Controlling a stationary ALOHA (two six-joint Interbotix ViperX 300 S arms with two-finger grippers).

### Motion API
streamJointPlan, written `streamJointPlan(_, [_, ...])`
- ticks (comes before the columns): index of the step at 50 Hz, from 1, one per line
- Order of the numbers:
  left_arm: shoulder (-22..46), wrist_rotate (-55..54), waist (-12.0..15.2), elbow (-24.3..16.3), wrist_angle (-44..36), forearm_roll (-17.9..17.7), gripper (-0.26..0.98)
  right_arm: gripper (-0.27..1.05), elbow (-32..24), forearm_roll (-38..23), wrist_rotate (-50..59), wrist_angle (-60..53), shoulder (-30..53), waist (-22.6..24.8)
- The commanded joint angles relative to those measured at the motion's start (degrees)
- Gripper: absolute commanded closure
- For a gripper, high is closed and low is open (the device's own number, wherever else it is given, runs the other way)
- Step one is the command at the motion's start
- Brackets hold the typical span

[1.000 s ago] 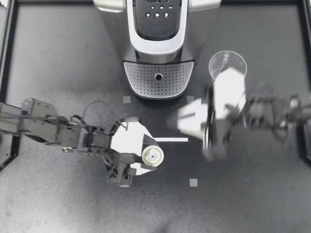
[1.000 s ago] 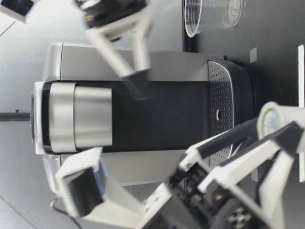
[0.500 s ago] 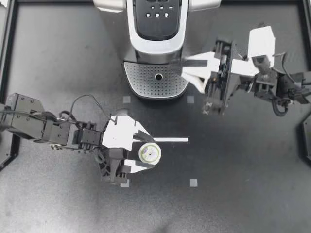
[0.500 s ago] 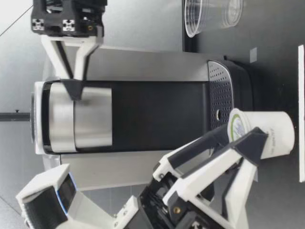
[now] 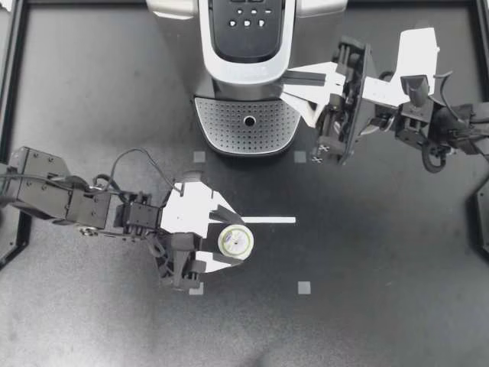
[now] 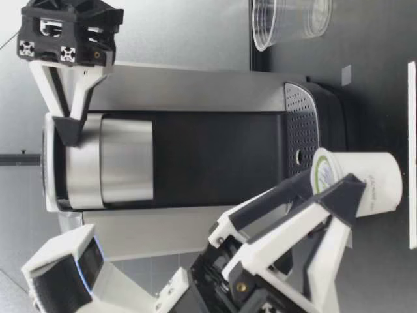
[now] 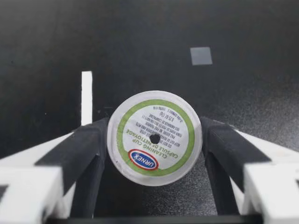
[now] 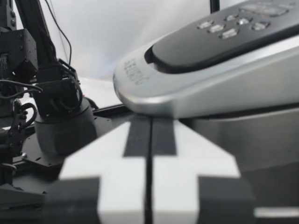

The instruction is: Place the coffee capsule inside the capsule container, then place the cup onto the center of the cup tray, then push the 'Hot Water' and 'Travel Mug' buttons.

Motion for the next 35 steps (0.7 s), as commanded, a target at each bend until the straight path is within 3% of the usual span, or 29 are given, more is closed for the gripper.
streamJointPlan(1, [-2.11, -0.09, 0.18, -0.97, -0.53, -0.09, 0.2, 0.76, -2.99, 0.18, -0.7, -2.81, -1.23, -0.53])
streamJointPlan(12, [-2.46, 0.09, 0.18, -1.32, -0.62, -0.09, 0.2, 0.76, -4.22, 0.26, -2.99, -8.61, -2.46, -1.23])
streamJointPlan(35, [-4.22, 0.0, 0.18, -1.58, -0.7, -0.09, 0.2, 0.76, -8.26, 0.35, -2.81, -7.73, -1.85, -7.38])
